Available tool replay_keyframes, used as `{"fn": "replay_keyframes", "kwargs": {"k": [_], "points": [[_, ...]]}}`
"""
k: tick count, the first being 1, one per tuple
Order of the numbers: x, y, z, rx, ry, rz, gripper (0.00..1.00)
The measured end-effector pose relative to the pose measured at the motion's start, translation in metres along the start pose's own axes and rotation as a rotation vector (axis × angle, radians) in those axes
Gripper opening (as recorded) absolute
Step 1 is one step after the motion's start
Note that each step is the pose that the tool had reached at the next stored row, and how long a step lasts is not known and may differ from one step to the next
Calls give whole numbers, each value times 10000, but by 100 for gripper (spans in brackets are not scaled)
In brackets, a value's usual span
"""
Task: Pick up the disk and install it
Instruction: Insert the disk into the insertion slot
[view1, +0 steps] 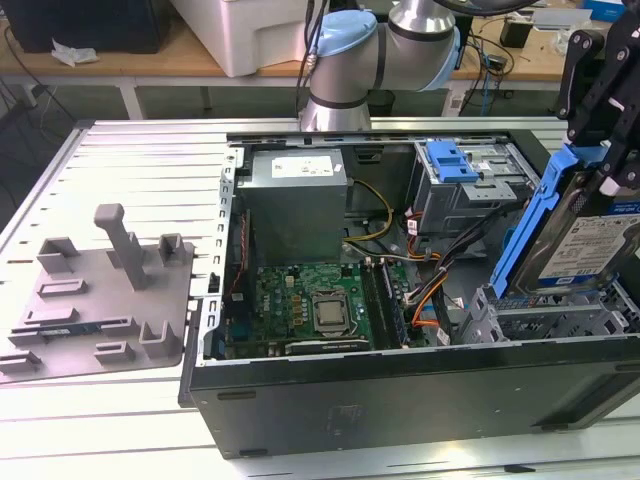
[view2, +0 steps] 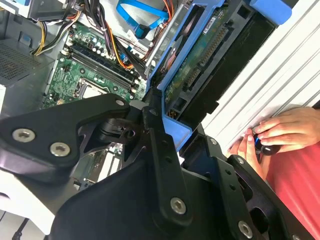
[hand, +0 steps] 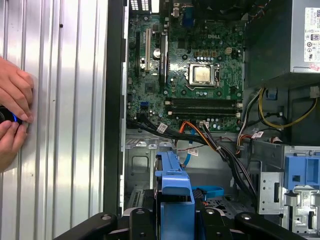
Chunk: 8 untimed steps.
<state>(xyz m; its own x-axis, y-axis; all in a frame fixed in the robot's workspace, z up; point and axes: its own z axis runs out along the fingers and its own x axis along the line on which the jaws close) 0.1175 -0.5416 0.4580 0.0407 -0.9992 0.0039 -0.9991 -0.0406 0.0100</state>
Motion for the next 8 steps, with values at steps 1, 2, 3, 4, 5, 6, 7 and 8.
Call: {"fn": "replay_keyframes", "kwargs": {"k": [1,2,3,4,5,6,7,8], "points": [[1,-1,1,0,3,10,37],[2,-2,2,0,4,18,37],[2,-2,3,0,3,27,37],[1,-2,4,-1,2,28,37],[2,-2,4,0,2,29,37],[1,-2,4,0,2,29,37],[2,-2,4,0,2,30,37],[1,-2,5,0,2,29,37]]}}
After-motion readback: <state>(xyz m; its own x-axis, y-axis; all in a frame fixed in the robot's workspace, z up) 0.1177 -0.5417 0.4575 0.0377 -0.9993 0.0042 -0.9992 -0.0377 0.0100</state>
